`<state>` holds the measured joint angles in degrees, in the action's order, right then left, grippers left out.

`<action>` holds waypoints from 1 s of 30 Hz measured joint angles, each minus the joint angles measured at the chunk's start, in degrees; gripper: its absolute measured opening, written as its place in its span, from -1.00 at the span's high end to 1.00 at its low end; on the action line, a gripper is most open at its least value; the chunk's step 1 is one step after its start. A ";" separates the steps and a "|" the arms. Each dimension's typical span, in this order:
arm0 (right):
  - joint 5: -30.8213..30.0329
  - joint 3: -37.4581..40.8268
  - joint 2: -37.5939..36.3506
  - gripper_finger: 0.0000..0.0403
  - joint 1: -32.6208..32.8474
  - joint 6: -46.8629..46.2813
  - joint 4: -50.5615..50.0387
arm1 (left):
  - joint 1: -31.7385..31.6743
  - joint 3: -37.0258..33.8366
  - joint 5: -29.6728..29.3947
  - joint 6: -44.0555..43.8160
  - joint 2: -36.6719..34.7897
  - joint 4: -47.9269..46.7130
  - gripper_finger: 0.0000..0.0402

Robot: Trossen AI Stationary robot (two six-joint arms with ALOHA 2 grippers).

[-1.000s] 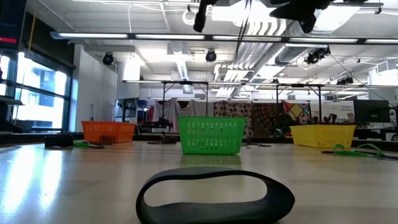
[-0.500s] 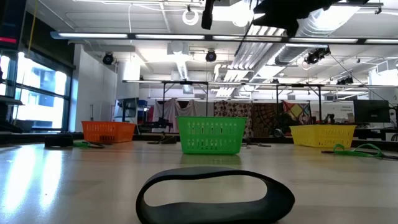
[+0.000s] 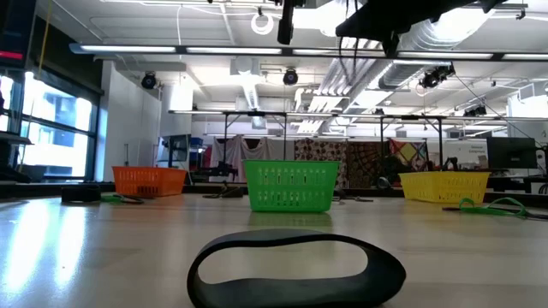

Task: Sort rubber bands into baskets
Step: Put the purple rubber band into the yellow bin

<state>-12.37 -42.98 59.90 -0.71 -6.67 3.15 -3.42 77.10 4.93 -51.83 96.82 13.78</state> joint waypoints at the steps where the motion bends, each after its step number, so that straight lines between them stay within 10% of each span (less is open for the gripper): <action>1: 0.10 0.00 -0.08 0.95 -0.18 0.17 -0.16 | -0.02 0.00 0.00 0.02 0.00 0.00 1.00; 16: -2.22 -0.02 -5.43 1.00 -4.74 -0.33 -1.89 | -0.33 0.00 -3.95 6.66 0.00 -0.55 0.98; 30: -5.41 -0.02 -10.80 1.00 -11.39 -0.35 -10.57 | -0.33 0.02 -7.67 7.87 0.00 -0.78 0.58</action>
<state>-17.78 -43.00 49.09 -12.10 -7.02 -7.43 -3.75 77.12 -2.74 -43.96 96.82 13.00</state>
